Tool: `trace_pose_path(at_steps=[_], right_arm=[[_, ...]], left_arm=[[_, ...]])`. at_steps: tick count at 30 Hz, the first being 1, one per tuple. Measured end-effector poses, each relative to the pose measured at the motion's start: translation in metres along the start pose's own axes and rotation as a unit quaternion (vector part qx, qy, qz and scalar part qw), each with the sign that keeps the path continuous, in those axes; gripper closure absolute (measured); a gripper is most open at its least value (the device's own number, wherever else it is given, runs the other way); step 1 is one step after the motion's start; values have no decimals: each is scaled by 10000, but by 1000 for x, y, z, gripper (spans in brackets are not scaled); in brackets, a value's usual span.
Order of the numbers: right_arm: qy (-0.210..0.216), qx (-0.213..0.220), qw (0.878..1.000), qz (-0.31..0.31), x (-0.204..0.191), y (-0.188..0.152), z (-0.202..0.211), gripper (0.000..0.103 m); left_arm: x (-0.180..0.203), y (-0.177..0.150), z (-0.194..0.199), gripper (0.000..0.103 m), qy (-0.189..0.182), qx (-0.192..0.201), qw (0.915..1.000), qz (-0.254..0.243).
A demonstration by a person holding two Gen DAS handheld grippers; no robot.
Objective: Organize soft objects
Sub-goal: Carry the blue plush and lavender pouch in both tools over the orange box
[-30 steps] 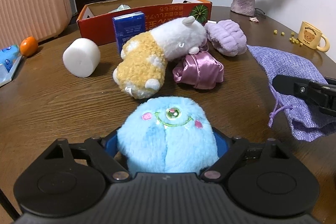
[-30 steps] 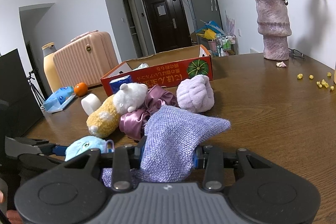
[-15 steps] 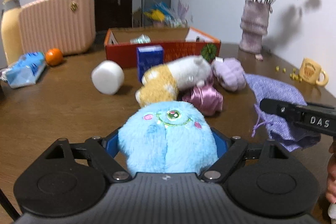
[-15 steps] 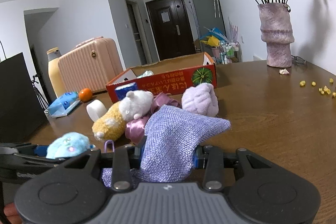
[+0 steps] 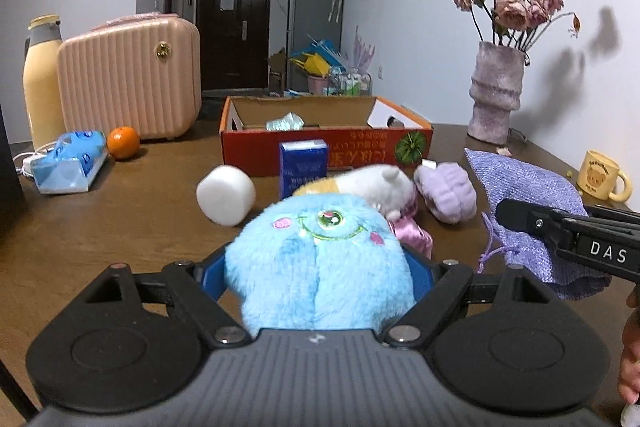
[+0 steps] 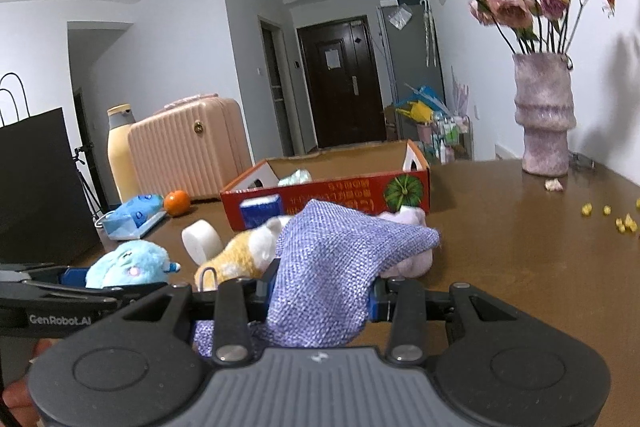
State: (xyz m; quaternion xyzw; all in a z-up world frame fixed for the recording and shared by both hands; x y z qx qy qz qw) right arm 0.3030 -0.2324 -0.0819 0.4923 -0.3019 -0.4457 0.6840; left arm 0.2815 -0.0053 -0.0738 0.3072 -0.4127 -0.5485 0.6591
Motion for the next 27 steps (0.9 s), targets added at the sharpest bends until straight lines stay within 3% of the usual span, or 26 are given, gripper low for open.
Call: trace_pose_path(at_steps=[17, 27], right_arm=[[-110, 469, 9988, 128, 7, 41, -33, 65], [-114, 523, 9985, 123, 14, 53, -69, 65]], left_arm=[[-6, 51, -22, 18, 187, 477, 9980, 371], [-12, 69, -54, 18, 223, 470, 9972, 528]])
Point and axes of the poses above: each gripper's, at about its wrist camera, not at the fingertips, and z roughly against the way its jaws point, x to its right, y to its top, the point moved 2 cm from there along -z, roughly the way its jaws point, and after that the axes turned 11 degrees about z, right-handed, at the moved point
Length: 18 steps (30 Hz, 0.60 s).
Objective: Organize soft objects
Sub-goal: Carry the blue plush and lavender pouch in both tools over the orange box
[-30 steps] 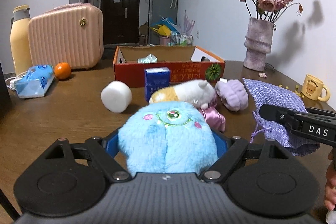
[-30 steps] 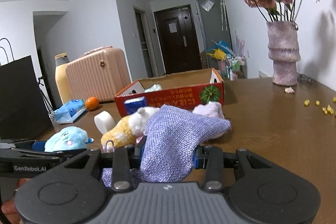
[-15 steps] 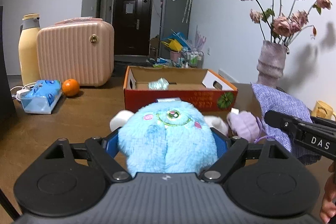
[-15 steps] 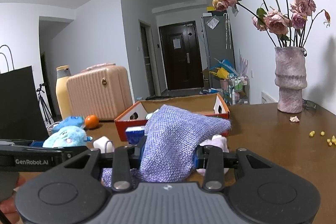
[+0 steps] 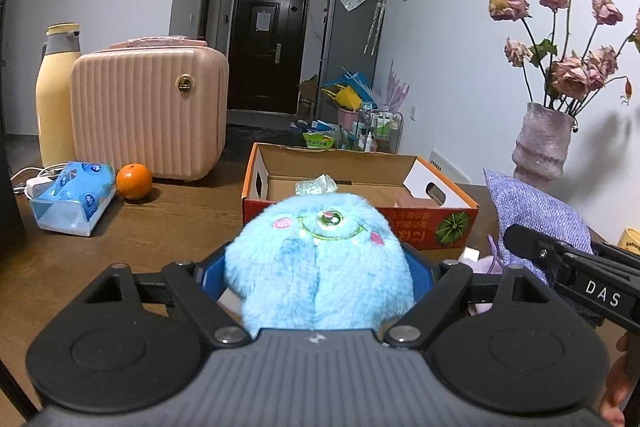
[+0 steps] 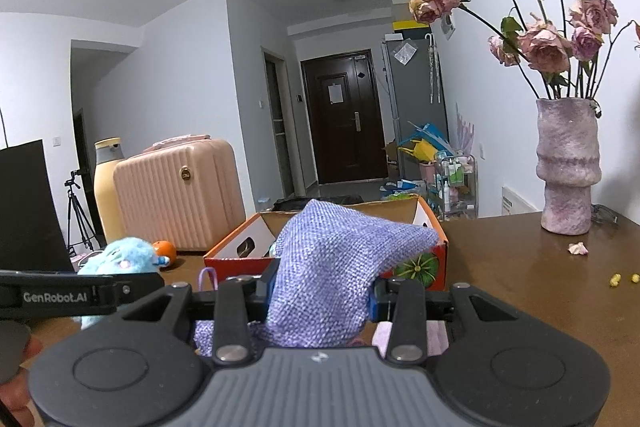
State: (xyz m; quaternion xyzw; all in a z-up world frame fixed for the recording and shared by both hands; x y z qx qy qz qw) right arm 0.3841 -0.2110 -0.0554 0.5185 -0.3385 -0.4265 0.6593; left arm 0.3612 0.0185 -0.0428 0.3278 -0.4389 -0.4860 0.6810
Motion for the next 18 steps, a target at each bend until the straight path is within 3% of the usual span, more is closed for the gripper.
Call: trace_pose_path(at_steps=[18], right_arm=[[-12, 60, 10000, 8, 13, 19, -64, 65]], left_arm=[[4, 39, -62, 18, 4, 134, 9998, 136]])
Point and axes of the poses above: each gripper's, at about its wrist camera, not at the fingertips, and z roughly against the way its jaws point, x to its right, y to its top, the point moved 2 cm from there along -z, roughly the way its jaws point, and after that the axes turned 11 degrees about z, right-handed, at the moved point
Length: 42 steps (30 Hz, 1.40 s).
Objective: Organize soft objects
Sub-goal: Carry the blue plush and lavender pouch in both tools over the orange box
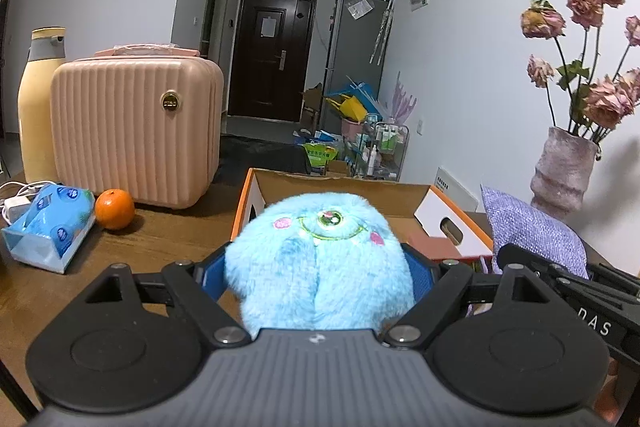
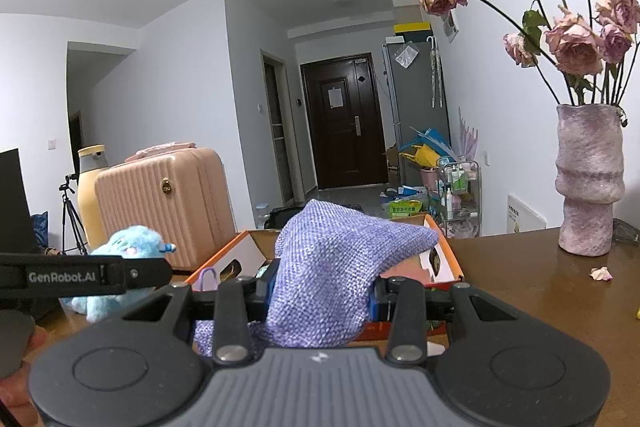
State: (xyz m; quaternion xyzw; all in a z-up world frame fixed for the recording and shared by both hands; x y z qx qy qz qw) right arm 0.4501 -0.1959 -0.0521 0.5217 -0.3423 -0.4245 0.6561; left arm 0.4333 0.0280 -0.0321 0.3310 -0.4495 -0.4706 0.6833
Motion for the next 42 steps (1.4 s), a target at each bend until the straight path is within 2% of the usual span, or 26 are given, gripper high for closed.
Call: trace_pose_path(at_steps=[18, 42], right_arm=[[-71, -82, 9999, -65, 18, 11, -68, 65], [-135, -309, 9994, 100, 23, 26, -140, 65]], left_arm=[[4, 25, -65, 18, 116, 14, 9998, 158], [12, 40, -127, 18, 384, 106, 9992, 65]])
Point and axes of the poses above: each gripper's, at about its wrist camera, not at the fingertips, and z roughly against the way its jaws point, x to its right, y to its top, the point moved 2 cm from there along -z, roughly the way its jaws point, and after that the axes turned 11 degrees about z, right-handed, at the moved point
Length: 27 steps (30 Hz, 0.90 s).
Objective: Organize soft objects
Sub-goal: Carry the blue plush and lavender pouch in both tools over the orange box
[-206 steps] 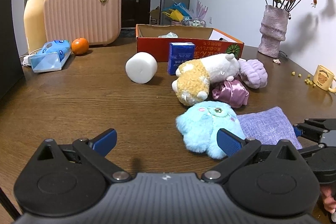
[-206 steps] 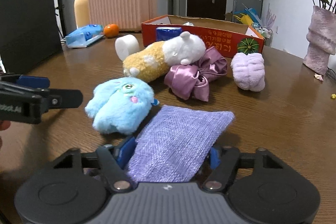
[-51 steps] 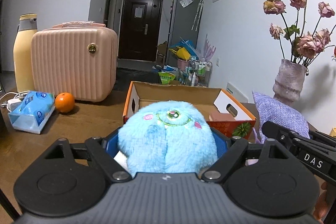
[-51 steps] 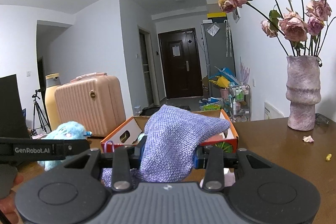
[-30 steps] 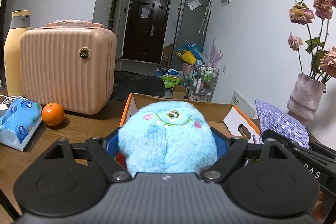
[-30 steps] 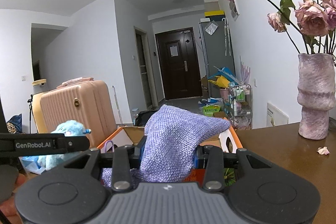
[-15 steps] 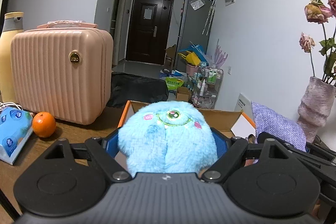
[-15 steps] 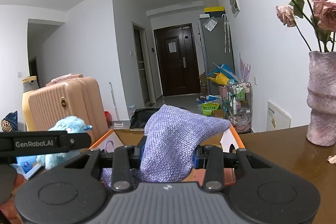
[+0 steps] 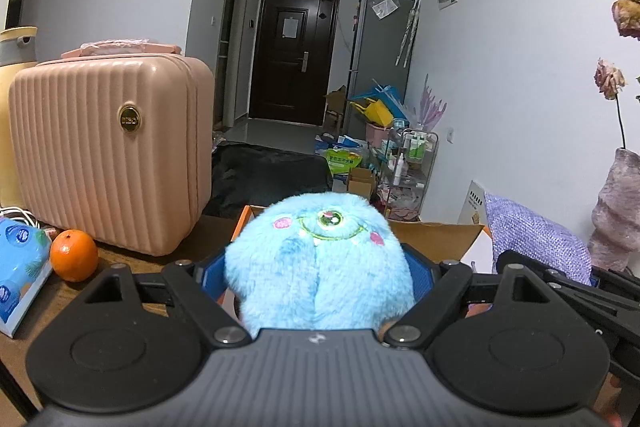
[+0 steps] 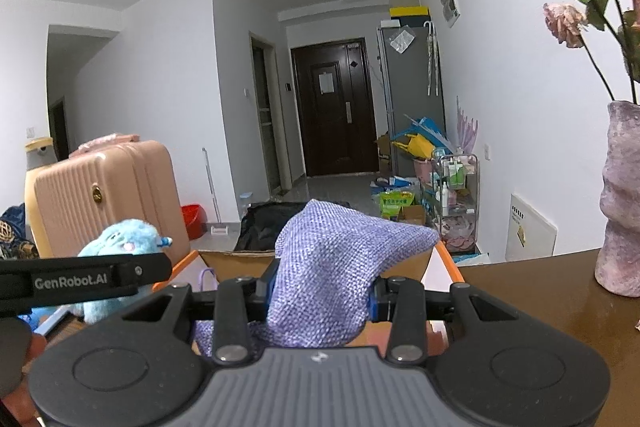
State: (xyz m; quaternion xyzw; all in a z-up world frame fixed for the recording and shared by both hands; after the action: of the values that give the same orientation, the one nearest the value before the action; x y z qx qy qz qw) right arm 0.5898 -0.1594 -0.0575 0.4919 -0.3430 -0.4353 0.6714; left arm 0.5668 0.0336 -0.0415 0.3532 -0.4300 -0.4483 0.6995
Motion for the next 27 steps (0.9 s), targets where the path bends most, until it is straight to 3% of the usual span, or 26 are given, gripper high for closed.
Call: trace_pose_path(at_steps=[27], right_arm=[[-285, -947, 9944, 365, -17, 1, -67, 65]], left_arm=[[6, 0, -51, 18, 406, -248, 9986, -223]])
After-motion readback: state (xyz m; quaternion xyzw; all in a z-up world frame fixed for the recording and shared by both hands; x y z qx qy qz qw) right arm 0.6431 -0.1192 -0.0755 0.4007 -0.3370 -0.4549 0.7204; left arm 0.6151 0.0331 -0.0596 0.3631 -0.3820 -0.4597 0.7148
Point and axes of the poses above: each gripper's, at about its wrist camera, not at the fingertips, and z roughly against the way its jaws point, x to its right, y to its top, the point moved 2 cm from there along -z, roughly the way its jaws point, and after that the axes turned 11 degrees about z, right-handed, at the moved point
